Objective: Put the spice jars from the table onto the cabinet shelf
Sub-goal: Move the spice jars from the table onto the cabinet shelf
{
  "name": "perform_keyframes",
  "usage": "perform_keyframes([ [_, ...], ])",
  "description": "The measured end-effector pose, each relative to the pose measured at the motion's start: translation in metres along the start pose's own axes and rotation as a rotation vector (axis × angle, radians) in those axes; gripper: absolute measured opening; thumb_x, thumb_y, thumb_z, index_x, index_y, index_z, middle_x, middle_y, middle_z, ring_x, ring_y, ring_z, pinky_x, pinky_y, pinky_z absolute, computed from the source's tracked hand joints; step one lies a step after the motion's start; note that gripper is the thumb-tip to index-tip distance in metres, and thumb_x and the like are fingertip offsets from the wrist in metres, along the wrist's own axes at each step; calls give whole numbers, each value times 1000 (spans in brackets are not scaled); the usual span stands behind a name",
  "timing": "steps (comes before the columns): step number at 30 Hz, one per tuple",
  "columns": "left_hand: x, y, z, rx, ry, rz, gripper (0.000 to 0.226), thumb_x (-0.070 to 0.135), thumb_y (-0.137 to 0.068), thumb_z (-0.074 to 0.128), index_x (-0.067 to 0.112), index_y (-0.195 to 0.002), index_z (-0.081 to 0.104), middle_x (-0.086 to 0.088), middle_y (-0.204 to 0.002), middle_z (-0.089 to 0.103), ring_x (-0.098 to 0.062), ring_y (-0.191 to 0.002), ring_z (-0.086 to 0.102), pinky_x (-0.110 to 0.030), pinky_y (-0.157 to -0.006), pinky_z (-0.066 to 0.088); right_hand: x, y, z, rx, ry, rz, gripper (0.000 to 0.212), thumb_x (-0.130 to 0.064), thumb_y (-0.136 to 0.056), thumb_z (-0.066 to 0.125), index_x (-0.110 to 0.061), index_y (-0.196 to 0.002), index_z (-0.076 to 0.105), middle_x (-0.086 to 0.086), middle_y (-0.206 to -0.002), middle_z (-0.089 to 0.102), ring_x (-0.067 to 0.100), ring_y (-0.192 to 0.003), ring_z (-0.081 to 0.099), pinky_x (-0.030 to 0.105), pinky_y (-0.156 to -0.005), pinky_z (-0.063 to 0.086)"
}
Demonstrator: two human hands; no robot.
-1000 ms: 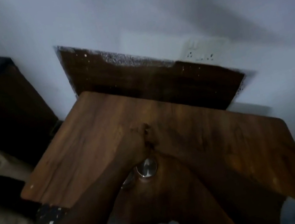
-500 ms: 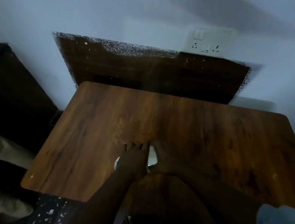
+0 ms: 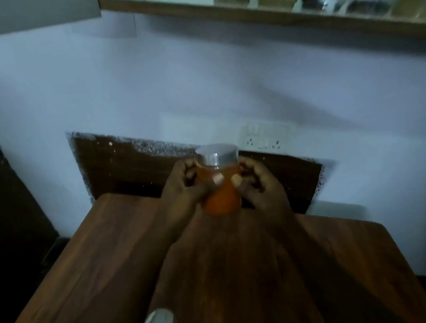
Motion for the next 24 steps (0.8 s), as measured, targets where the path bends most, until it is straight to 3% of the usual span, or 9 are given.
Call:
perform_keyframes([
  [2,30,-14,-1,-57,76,73,41,21,-90,70,10,-129,60,-11,-123,68,-29,-113,66,-42,-87,56,-17,-11,-8,-23,14,-53,79,-54,-78,74,-34,-148,43,-4,-137,58,13,-117,63,35,-92,58],
  [4,74,-27,0,-76,26,180,45,31,-94,65,11,-134,61,-10,-133,64,-27,-120,63,-44,-93,56,-46,-24,-17,-3,41,-134,87,-60,-70,80,-39,-145,41,-9,-133,60,4,-110,65,28,-85,59],
  [7,127,-35,-4,113,-302,390,38,50,-97,59,32,-131,63,14,-130,62,0,-114,61,-23,-88,55,-96,-50,-30,137,114,-233,87,-71,-61,77,-46,-137,44,-21,-127,60,-14,-106,58,8,-74,52],
  [9,159,-38,-5,264,-380,481,33,47,-100,55,37,-132,58,20,-125,63,7,-109,60,-7,-77,50,-128,-65,-42,235,144,-310,86,-69,-59,79,-48,-135,45,-23,-128,59,-12,-108,57,9,-74,53],
  [11,191,-45,-3,317,-357,529,37,50,-96,61,34,-128,53,20,-121,64,11,-104,61,-2,-72,48,-166,-82,-51,302,140,-387,85,-66,-59,80,-46,-135,46,-22,-128,60,-4,-107,61,19,-78,57],
  [14,243,-66,-1,342,-413,622,63,56,-83,75,27,-132,47,12,-127,62,3,-104,63,-13,-81,54,-223,-112,-56,406,205,-505,77,-61,-64,80,-44,-131,45,-20,-119,64,-3,-99,63,27,-77,59],
  [17,297,-95,-8,408,-526,702,70,50,-78,81,21,-131,45,3,-130,62,-10,-107,62,-27,-85,57,-269,-147,-58,449,287,-592,68,-53,-71,78,-36,-127,43,-15,-112,66,3,-91,66,32,-73,61],
  [21,333,-154,-21,403,-640,619,67,48,-78,82,16,-123,45,-5,-125,65,-21,-102,66,-41,-84,60,-297,-206,-50,344,346,-564,73,-52,-74,75,-26,-134,41,-2,-119,67,15,-100,67,37,-79,60],
  [24,328,-194,-29,384,-787,529,64,46,-82,79,11,-123,44,-11,-122,65,-27,-100,65,-44,-84,58,-288,-245,-37,201,439,-467,71,-39,-78,79,-20,-136,42,3,-123,66,21,-104,66,35,-81,56],
])
Point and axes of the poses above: each hand's wrist, its own y-axis away from the middle knuckle, its own z-axis out of the palm, x = y × z, the point moved 9 cm from there along -y, towards the middle knuckle
